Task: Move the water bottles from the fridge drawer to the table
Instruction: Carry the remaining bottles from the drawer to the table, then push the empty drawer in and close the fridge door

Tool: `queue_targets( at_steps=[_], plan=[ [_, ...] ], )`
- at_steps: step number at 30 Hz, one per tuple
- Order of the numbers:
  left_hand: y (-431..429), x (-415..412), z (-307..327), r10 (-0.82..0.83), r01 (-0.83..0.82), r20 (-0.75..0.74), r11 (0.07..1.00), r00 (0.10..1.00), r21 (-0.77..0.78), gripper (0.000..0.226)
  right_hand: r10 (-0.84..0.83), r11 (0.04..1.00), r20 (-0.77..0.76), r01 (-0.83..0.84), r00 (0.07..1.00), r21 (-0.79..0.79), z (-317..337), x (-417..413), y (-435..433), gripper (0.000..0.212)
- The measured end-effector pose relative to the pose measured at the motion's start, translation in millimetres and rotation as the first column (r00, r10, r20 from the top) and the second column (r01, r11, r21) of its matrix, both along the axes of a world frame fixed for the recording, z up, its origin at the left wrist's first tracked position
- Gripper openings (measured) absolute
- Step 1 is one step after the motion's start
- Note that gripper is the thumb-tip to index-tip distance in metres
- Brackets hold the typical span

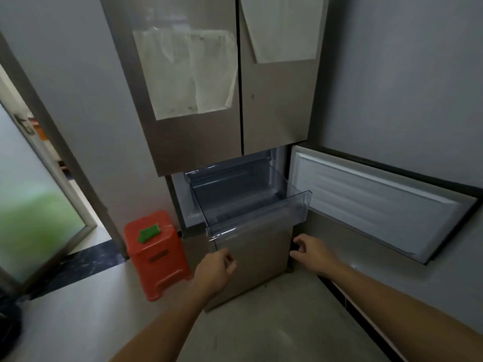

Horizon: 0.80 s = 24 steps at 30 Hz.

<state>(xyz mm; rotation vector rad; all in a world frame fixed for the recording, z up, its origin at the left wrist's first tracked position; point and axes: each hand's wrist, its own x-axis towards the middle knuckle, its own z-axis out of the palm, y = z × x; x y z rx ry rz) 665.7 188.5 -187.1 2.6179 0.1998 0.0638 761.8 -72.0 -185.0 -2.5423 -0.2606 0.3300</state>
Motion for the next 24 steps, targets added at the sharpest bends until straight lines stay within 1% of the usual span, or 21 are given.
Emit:
queue_targets(
  at_steps=[2, 4, 6, 7, 9, 11, 12, 14, 16, 17, 18, 19, 20, 22, 24],
  plan=[
    [-4, 26, -11, 0.061, -0.065, -0.042, 0.993, 0.997, -0.098, 0.017, -0.038, 0.997, -0.042, 0.041, 0.998, 0.062, -12, 31, -4, 0.046],
    [-10, 50, -23, 0.145, -0.169, -0.108, 0.952, 0.983, -0.255, 0.021, -0.078, 0.985, -0.089, 0.09, 0.993, 0.144, -24, 65, -7, 0.046],
    [-19, 73, -34, 0.227, -0.281, -0.175, 0.868, 0.958, -0.41, 0.022, -0.12, 0.953, -0.171, 0.161, 0.978, 0.256, -36, 104, -8, 0.042],
    [-25, 84, -38, 0.265, -0.338, -0.214, 0.805, 0.94, -0.488, 0.023, -0.145, 0.924, -0.229, 0.215, 0.963, 0.316, -43, 123, -9, 0.037],
    [-36, 109, -41, 0.344, -0.456, -0.3, 0.633, 0.89, -0.626, 0.025, -0.186, 0.843, -0.365, 0.339, 0.912, 0.418, -51, 160, -7, 0.03],
    [-46, 133, -43, 0.428, -0.56, -0.389, 0.42, 0.816, -0.714, 0.025, -0.189, 0.759, -0.489, 0.443, 0.852, 0.478, -57, 193, -5, 0.028],
    [-48, 145, -45, 0.454, -0.585, -0.426, 0.303, 0.783, -0.752, 0.025, -0.185, 0.715, -0.547, 0.493, 0.817, 0.495, -60, 208, -3, 0.027],
    [-50, 164, -52, 0.48, -0.568, -0.479, 0.05, 0.735, -0.821, 0.032, -0.17, 0.617, -0.648, 0.593, 0.743, 0.518, -65, 232, 0, 0.023],
    [-49, 179, -60, 0.519, -0.495, -0.508, -0.177, 0.687, -0.851, 0.04, -0.15, 0.525, -0.723, 0.674, 0.675, 0.52, -71, 249, 5, 0.032],
    [-49, 185, -63, 0.545, -0.451, -0.519, -0.267, 0.658, -0.852, 0.045, -0.147, 0.497, -0.746, 0.7, 0.65, 0.512, -73, 255, 7, 0.036],
    [-49, 191, -67, 0.57, -0.414, -0.53, -0.332, 0.628, -0.847, 0.05, -0.147, 0.487, -0.758, 0.713, 0.635, 0.504, -75, 261, 10, 0.038],
    [-49, 196, -70, 0.587, -0.388, -0.537, -0.371, 0.606, -0.844, 0.054, -0.139, 0.485, -0.765, 0.717, 0.629, 0.501, -75, 266, 12, 0.036],
    [-48, 201, -72, 0.602, -0.379, -0.54, -0.385, 0.588, -0.842, 0.057, -0.124, 0.48, -0.77, 0.717, 0.626, 0.506, -74, 271, 13, 0.034],
    [-46, 212, -75, 0.613, -0.382, -0.537, -0.377, 0.58, -0.844, 0.064, -0.094, 0.48, -0.773, 0.709, 0.628, 0.517, -73, 284, 16, 0.036],
    [-40, 223, -74, 0.62, -0.381, -0.536, -0.377, 0.574, -0.844, 0.061, -0.077, 0.474, -0.768, 0.701, 0.635, 0.532, -70, 299, 20, 0.033]
  ],
)
